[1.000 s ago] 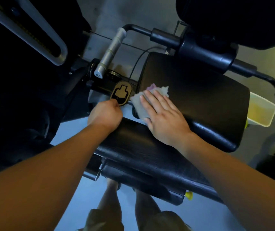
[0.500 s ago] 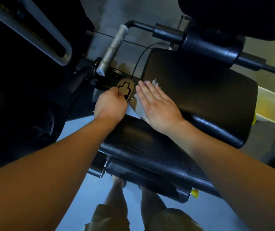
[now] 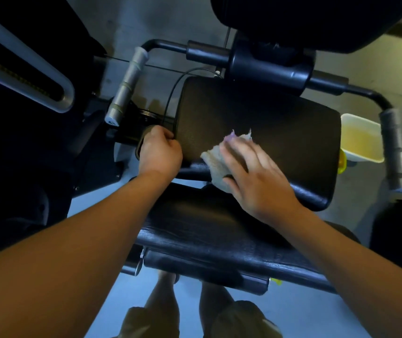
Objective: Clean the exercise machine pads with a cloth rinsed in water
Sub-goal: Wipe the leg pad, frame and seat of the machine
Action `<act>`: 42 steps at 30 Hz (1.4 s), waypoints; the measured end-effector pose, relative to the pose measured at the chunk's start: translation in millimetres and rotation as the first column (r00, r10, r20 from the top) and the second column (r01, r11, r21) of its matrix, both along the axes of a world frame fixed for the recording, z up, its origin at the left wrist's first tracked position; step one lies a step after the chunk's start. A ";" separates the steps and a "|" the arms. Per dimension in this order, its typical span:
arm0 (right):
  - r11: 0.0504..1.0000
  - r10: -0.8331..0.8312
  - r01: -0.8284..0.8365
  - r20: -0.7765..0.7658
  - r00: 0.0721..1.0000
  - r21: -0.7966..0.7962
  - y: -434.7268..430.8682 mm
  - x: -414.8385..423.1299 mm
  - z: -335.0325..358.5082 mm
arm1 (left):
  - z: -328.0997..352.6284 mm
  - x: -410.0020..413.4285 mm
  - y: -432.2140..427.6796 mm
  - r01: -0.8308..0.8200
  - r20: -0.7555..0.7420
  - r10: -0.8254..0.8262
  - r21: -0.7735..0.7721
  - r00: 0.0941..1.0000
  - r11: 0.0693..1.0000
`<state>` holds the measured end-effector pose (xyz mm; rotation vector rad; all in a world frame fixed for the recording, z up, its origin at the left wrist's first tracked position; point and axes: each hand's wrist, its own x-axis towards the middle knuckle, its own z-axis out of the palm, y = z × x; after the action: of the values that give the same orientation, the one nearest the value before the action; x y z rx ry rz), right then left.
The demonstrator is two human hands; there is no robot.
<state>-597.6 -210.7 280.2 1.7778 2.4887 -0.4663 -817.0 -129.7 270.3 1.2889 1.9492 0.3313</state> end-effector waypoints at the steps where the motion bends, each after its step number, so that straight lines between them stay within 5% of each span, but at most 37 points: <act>1: 1.000 0.026 -0.026 -0.002 1.000 0.012 -3.4 0.2 -0.7 | -0.9 0.0 1.0 -0.003 -0.001 0.003 0.006 1.000 1.000; 19: 0.985 -0.034 0.027 -0.038 0.999 -0.171 129.5 -51.9 -40.1 | -18.2 29.3 61.8 -0.221 0.053 0.221 -0.002 0.974 0.975; 31: 0.983 -0.077 0.062 -0.082 0.994 -0.175 197.3 -48.9 -64.9 | -39.5 56.3 70.0 -0.251 -0.158 0.260 0.072 0.953 0.965; 37: 0.944 -0.180 0.152 -0.070 0.981 -0.294 251.2 -51.8 -68.8 | -44.8 60.1 75.3 -0.208 -0.269 0.202 0.006 0.942 0.978; 42: 0.912 -0.105 0.095 -0.004 0.994 -0.400 282.5 -60.5 -58.3 | -46.3 63.1 76.9 -0.205 -0.326 0.189 -0.015 0.926 0.979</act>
<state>-658.1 71.7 221.9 1.7391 2.1199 -0.9332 -753.9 -52.7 224.0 1.1733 2.3585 0.1753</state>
